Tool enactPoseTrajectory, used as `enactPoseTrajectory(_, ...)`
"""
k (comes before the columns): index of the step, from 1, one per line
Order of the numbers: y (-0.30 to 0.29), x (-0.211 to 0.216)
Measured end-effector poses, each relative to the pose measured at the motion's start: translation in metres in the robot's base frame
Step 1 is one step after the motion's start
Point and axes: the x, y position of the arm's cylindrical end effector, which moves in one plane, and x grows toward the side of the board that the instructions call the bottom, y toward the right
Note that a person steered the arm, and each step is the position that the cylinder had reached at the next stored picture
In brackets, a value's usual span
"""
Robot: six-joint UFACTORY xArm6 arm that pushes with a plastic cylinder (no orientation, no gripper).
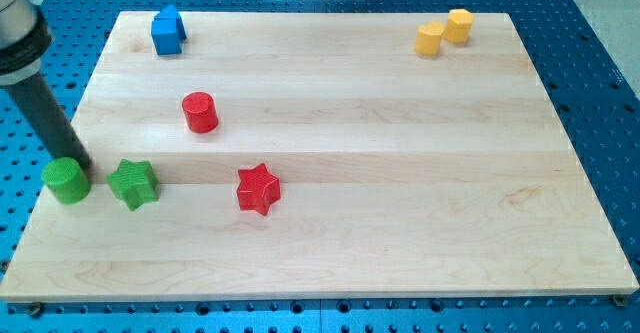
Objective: Push the green star into the green circle
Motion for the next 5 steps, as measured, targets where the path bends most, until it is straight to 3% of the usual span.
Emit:
enactPoseTrajectory(1, 0.027, 0.048)
enactPoseTrajectory(3, 0.064, -0.030)
enactPoseTrajectory(4, 0.105, -0.009)
enactPoseTrajectory(5, 0.085, 0.029)
